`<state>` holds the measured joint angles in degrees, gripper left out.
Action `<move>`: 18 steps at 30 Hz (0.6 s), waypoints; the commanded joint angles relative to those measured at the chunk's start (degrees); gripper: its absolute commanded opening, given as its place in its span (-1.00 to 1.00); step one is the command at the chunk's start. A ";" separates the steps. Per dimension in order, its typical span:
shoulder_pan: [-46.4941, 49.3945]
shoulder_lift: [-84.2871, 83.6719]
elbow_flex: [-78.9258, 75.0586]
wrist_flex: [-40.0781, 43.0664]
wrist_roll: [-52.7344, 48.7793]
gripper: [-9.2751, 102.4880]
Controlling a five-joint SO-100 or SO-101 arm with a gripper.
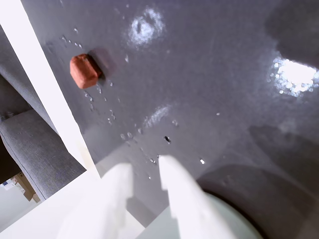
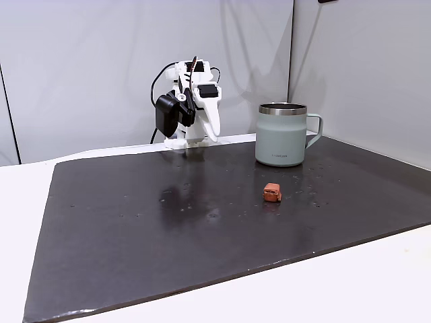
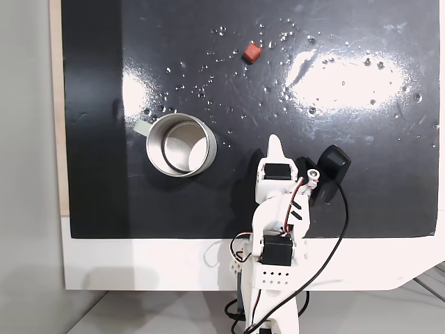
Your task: Grasp a cube and put it in the cup.
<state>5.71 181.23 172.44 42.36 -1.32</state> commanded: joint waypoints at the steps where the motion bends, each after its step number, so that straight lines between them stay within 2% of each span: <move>1: 1.67 0.79 -0.26 0.09 1.41 -0.83; 18: 2.72 0.79 -0.62 0.35 1.05 -0.83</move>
<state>7.38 181.23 172.44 42.36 -0.09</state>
